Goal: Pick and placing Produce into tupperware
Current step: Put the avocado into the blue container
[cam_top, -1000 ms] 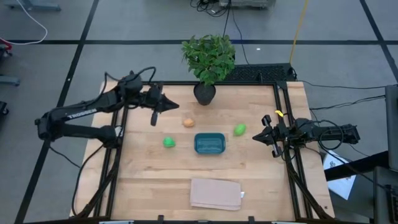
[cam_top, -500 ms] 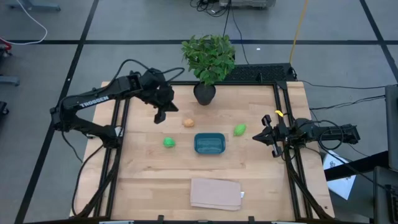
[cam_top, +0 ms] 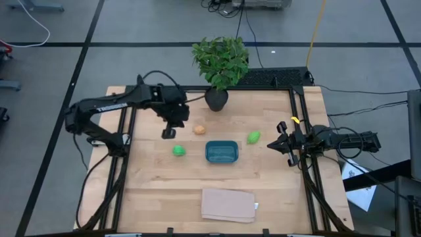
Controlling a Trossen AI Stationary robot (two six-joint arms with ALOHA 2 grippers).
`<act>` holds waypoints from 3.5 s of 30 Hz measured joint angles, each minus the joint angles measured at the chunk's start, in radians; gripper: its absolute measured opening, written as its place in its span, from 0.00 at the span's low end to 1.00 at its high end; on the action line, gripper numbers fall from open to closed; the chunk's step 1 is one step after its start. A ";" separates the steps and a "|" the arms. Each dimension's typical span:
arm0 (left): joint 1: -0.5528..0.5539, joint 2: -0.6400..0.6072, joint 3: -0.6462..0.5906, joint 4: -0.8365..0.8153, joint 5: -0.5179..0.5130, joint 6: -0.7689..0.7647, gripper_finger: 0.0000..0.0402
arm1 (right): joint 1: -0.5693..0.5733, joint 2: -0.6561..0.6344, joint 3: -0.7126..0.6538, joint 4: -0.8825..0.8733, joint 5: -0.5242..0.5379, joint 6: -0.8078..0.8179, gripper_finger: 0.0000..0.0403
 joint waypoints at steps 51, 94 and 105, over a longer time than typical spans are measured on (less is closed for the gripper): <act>-0.179 0.091 0.131 -0.216 -0.147 -0.091 0.13 | 0.000 0.000 0.000 0.000 0.003 -0.004 0.00; -0.274 0.091 -0.146 0.072 -0.173 0.210 0.80 | 0.000 0.000 0.000 0.000 0.003 -0.004 0.00; -0.274 0.091 -0.273 0.190 -0.124 0.174 0.80 | 0.000 0.000 0.000 0.000 0.003 -0.004 0.00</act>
